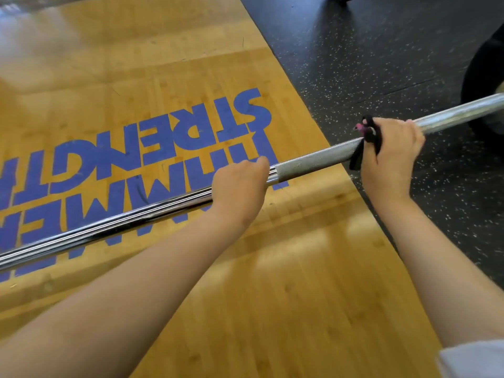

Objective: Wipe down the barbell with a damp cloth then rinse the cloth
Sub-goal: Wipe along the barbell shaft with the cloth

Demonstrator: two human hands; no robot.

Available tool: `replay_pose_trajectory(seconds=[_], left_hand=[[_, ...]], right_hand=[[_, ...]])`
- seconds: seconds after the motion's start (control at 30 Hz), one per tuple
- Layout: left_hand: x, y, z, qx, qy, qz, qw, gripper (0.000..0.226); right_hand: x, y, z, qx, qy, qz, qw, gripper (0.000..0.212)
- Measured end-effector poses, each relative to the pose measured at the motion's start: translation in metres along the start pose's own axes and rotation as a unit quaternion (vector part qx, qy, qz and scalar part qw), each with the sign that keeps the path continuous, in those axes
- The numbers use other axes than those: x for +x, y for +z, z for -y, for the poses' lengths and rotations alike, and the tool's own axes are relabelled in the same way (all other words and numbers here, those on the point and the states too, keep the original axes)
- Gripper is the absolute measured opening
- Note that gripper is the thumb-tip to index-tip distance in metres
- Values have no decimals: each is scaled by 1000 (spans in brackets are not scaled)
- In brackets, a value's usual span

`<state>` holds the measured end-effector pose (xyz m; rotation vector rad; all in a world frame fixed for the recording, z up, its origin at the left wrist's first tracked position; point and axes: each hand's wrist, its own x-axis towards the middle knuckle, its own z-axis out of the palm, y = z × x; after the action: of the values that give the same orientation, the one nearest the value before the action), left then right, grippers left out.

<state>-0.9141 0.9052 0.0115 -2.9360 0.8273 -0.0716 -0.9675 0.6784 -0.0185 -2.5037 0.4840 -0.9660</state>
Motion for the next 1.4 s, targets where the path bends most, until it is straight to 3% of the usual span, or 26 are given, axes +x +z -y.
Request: replay_pose_trajectory(seconds=[0.07, 0.13, 0.23, 0.3, 0.37, 0.43, 0.5, 0.57, 0.63, 0.73, 0.93, 1.0, 1.1, 1.17, 1.23, 1.4], left_hand=[[7, -2, 3, -56, 4, 55, 997, 15], [21, -10, 11, -132, 15, 186, 974, 22], [41, -23, 21, -256, 23, 388, 885, 26], [46, -30, 23, -302, 22, 454, 838, 24], [44, -36, 21, -314, 29, 456, 832, 28], [36, -37, 18, -310, 28, 406, 859, 32], [22, -34, 15, -260, 16, 277, 925, 19], [6, -24, 10, -121, 24, 108, 986, 20], [-8, -12, 2, -51, 46, 17, 997, 23], [-10, 1, -1, -27, 30, -21, 999, 26], [4, -3, -1, -14, 21, 26, 999, 17], [14, -7, 4, -69, 20, 106, 992, 24], [36, -17, 16, -218, 27, 314, 924, 31], [44, -23, 21, -278, 40, 393, 876, 26], [45, -30, 21, -285, 59, 415, 862, 25], [36, -23, 19, -299, 42, 341, 890, 26]], right_hand=[[-4, 7, 13, 18, -5, -1, 1000, 22], [-12, 15, 31, 35, -34, 12, 999, 19], [-28, 23, 59, 77, -99, 26, 992, 21], [-42, 29, 81, 115, -141, 44, 982, 24], [-54, 35, 99, 132, -175, 67, 973, 23], [-56, 36, 102, 113, -205, 76, 969, 20], [-48, 32, 91, 77, -239, 81, 965, 22], [-37, 25, 76, 57, -244, 88, 964, 24], [-26, 17, 59, 58, -214, 93, 971, 23], [-8, 4, 27, 37, -154, 94, 983, 24], [14, -7, -11, -17, -30, 74, 997, 23], [12, 0, 4, -21, -5, 70, 997, 24], [-12, 15, 46, 18, -64, 67, 996, 26], [-36, 27, 79, 79, -119, 70, 987, 24], [-54, 36, 100, 103, -158, 76, 979, 22], [-42, 31, 82, 60, -227, 82, 969, 22]])
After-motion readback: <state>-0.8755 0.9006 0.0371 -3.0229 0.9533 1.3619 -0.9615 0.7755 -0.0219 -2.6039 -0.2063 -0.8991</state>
